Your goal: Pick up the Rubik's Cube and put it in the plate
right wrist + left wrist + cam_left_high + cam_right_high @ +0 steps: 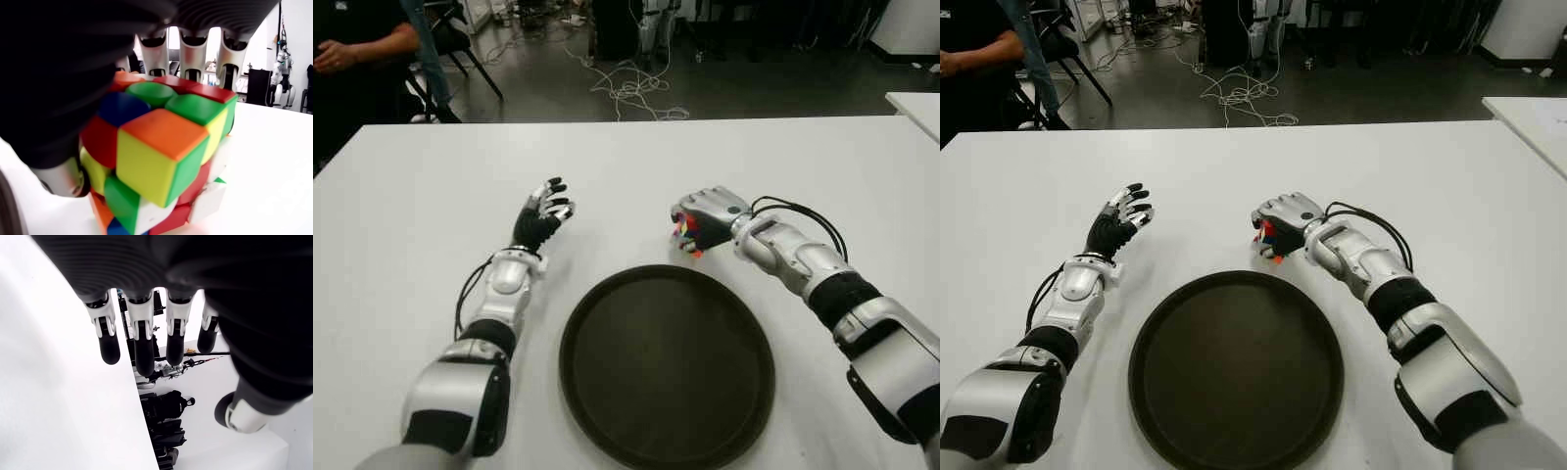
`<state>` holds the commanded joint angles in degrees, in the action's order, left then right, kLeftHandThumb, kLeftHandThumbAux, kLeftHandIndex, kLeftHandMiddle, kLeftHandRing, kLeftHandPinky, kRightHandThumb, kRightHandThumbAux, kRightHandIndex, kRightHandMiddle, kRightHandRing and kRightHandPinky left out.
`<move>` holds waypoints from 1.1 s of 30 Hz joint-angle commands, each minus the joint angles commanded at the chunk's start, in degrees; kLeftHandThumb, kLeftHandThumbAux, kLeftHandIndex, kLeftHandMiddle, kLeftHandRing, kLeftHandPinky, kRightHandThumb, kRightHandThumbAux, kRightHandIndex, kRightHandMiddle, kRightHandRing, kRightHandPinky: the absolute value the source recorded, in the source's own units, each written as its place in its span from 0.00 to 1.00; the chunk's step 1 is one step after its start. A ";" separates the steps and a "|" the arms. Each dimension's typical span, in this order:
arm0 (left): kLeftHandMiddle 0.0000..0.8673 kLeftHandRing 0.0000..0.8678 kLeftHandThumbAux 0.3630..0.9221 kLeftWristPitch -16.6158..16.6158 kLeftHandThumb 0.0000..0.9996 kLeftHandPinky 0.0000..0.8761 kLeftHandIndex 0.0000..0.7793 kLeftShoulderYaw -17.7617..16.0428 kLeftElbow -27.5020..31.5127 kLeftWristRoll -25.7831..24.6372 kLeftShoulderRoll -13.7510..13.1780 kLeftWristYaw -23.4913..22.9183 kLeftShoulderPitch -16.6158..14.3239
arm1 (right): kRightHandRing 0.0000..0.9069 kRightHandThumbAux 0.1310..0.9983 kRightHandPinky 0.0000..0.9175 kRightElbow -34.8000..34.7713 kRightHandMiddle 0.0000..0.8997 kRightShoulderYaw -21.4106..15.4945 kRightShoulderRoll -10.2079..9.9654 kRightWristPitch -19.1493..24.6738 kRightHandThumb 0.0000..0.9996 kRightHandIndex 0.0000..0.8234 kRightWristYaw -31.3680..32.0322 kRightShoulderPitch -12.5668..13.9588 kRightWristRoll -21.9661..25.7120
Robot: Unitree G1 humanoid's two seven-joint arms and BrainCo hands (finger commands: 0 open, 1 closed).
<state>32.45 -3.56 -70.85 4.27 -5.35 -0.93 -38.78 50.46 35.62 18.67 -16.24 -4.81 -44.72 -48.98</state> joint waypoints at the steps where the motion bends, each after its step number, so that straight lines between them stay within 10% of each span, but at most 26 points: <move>1: 0.19 0.20 0.52 0.03 0.15 0.20 0.17 0.01 0.01 -0.01 0.00 0.03 0.01 | 0.47 0.65 0.45 0.00 0.53 -0.06 -0.04 0.10 0.82 0.46 -0.19 0.06 0.03; 24: 0.19 0.20 0.52 -0.18 0.15 0.20 0.16 0.02 -0.11 -0.11 -0.10 0.07 0.02 | 0.46 0.65 0.42 -4.02 0.52 -2.49 1.78 -0.04 0.83 0.49 -5.83 1.92 0.47; 29: 0.19 0.20 0.50 -0.20 0.15 0.19 0.16 0.01 -0.19 -0.11 -0.29 -0.08 0.00 | 0.55 0.65 0.53 -21.94 0.55 -8.78 8.91 -4.02 0.83 0.46 -8.54 8.97 2.69; 33: 0.19 0.20 0.50 -0.10 0.16 0.17 0.16 0.01 -0.17 -0.11 -0.41 -0.08 0.02 | 0.64 0.65 0.68 -31.32 0.58 -13.54 10.28 -9.48 0.83 0.45 -14.68 14.58 4.90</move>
<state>32.35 -3.55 -71.02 4.17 -5.76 -1.02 -38.76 19.14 22.07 28.95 -25.72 -19.49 -30.14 -44.08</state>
